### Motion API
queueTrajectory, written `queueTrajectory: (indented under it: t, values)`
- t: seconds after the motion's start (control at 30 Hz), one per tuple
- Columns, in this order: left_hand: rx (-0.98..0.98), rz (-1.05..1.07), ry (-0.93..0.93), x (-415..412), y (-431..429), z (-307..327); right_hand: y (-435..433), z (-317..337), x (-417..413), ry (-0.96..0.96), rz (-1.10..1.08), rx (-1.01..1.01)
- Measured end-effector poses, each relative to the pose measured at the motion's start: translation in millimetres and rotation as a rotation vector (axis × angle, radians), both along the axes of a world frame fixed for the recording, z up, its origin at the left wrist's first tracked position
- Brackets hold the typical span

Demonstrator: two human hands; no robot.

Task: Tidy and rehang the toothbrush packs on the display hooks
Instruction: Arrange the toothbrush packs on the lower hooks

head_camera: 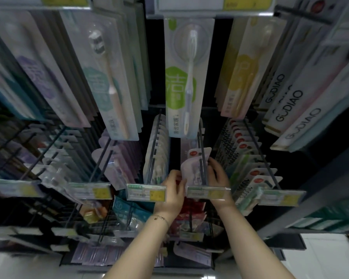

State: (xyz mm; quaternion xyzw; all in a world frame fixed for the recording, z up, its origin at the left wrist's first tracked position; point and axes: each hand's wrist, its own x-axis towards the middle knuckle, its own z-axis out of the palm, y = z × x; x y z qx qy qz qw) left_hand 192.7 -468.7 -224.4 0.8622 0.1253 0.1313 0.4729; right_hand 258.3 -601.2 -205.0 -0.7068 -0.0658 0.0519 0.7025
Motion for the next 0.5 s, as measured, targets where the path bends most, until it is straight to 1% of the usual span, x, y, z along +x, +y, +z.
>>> queueTrajectory:
  t: [0.13,0.27,0.4,0.5]
  values:
    - [-0.112,-0.014,-0.028,7.3,0.4,6.4,0.2,-5.2,13.9,-0.004,-0.026,-0.046]
    - [-0.16,-0.03,-0.079,8.0,1.5,4.7,-0.6,-2.6,18.1,0.021,-0.044,-0.025]
    - [-0.18,-0.038,-0.133,0.0,0.3,3.9,-5.3,-2.4,18.4,0.051,0.0,-0.009]
    - [-0.233,-0.047,-0.099,-11.3,-1.1,9.4,-12.6,-3.8,18.3,0.043,0.038,-0.034]
